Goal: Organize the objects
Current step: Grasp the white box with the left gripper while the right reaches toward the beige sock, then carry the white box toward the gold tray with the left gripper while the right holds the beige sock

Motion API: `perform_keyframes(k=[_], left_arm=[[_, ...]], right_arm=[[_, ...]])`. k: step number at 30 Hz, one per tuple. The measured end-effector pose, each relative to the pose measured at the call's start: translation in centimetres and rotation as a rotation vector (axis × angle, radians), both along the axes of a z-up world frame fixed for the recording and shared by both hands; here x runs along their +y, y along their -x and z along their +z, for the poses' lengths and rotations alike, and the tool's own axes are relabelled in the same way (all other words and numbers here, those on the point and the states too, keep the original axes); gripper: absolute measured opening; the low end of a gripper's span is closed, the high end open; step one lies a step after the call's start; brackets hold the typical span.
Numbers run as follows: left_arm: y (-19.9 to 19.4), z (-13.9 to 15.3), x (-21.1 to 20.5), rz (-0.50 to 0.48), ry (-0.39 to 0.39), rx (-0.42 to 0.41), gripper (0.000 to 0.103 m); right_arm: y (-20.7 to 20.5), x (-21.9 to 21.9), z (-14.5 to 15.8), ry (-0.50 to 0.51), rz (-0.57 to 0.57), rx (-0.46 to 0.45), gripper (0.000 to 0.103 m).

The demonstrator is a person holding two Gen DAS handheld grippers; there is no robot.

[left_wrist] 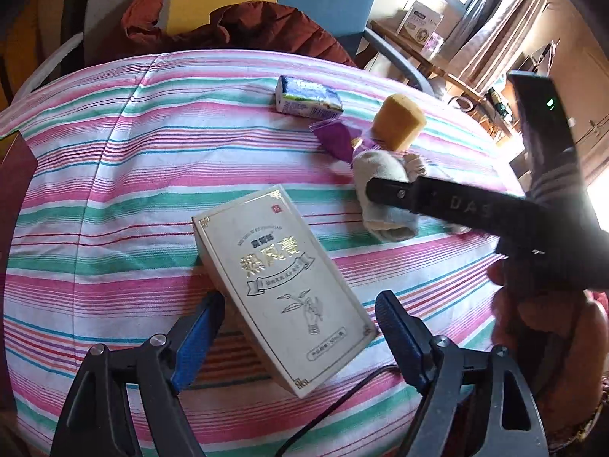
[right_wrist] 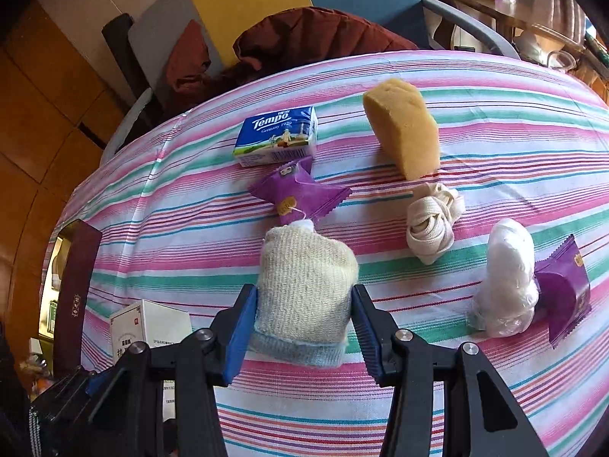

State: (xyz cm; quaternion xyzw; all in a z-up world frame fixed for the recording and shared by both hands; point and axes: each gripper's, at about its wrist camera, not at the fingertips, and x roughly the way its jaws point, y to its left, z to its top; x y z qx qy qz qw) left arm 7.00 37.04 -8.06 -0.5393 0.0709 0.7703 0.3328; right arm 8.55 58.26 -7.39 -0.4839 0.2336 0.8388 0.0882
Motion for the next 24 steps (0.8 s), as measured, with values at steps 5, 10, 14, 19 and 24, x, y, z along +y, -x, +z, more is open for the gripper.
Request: perform_keyframes(k=[5, 10, 14, 19, 24], left_arm=[[1.1, -1.0, -3.3, 0.026, 0.036, 0.040, 0.083], [2.6, 0.4, -7.0, 0.077, 0.002, 0.104, 0.083], [3.2, 0.7, -6.1, 0.040, 0.021, 0.177, 0.083], [3.0, 0.3, -4.5, -0.070, -0.002, 0.244, 0.073], [3.0, -0.6, -4.4, -0.113, -0.018, 0.266, 0.052]], right_arm=[[-0.2, 0.0, 0.1, 0.013, 0.003, 0.006, 0.050], [-0.1, -0.5, 0.0, 0.028, 0.035, 0.010, 0.050], [0.2, -1.3, -0.1, 0.014, 0.055, 0.009, 0.050], [0.2, -1.2, -0.2, 0.040, 0.056, 0.016, 0.050], [0.5, -1.4, -0.3, 0.041, 0.060, 0.021, 0.050]])
